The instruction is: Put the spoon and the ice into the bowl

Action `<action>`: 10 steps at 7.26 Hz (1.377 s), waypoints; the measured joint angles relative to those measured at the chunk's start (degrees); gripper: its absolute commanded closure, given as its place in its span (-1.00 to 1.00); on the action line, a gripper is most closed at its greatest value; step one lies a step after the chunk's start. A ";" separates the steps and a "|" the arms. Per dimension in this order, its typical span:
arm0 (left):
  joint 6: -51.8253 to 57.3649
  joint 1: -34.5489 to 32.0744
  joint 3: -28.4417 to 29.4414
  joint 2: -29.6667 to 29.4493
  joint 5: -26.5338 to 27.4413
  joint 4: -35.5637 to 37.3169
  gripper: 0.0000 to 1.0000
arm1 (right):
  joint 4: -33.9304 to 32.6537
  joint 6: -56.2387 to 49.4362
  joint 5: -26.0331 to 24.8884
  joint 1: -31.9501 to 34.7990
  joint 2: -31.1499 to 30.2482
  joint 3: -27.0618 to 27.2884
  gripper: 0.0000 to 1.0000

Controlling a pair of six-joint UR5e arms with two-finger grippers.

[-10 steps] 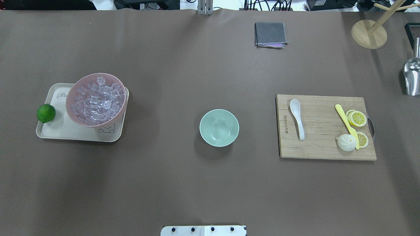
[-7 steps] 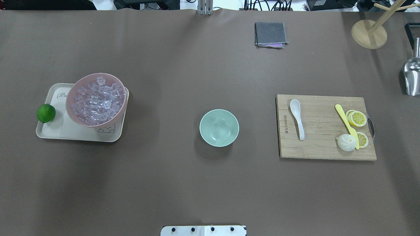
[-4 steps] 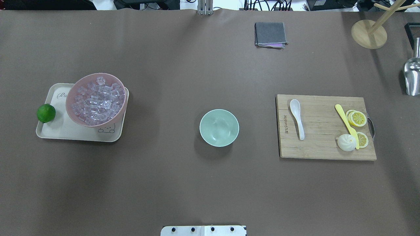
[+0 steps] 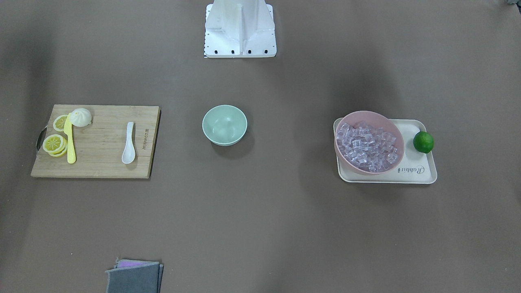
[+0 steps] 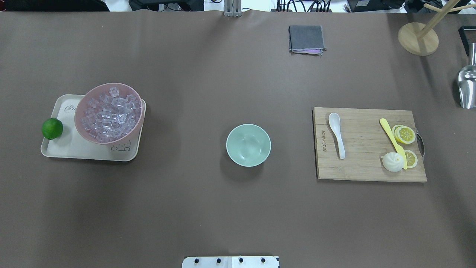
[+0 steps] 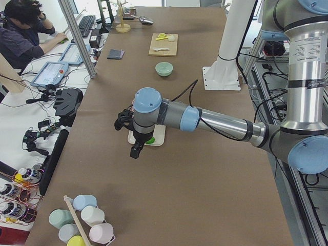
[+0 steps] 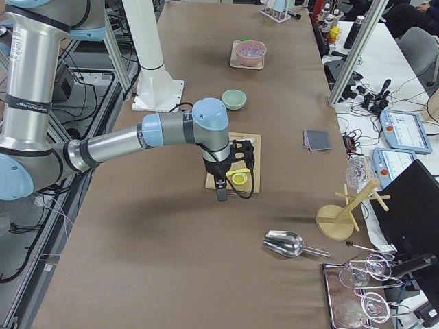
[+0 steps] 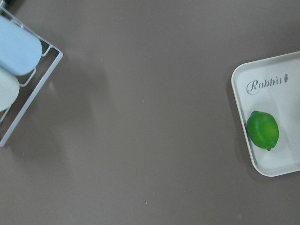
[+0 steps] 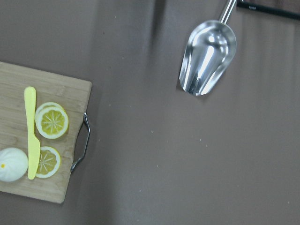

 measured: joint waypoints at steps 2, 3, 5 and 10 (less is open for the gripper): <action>-0.09 -0.01 3.18 -1.38 -0.22 -9.87 -0.96 | 6.64 0.42 0.48 -0.02 1.32 -1.03 -1.00; -0.07 0.02 3.73 -2.15 -0.26 -11.40 -0.96 | 8.61 0.64 1.38 -0.01 1.76 -1.81 -1.00; -0.07 0.08 4.16 -2.96 -0.30 -12.70 -0.97 | 13.76 0.79 2.24 0.00 1.16 -3.54 -1.00; -24.32 11.55 3.16 -7.54 -0.21 -19.49 -0.97 | 19.96 26.11 1.94 -9.92 6.40 -4.29 -1.00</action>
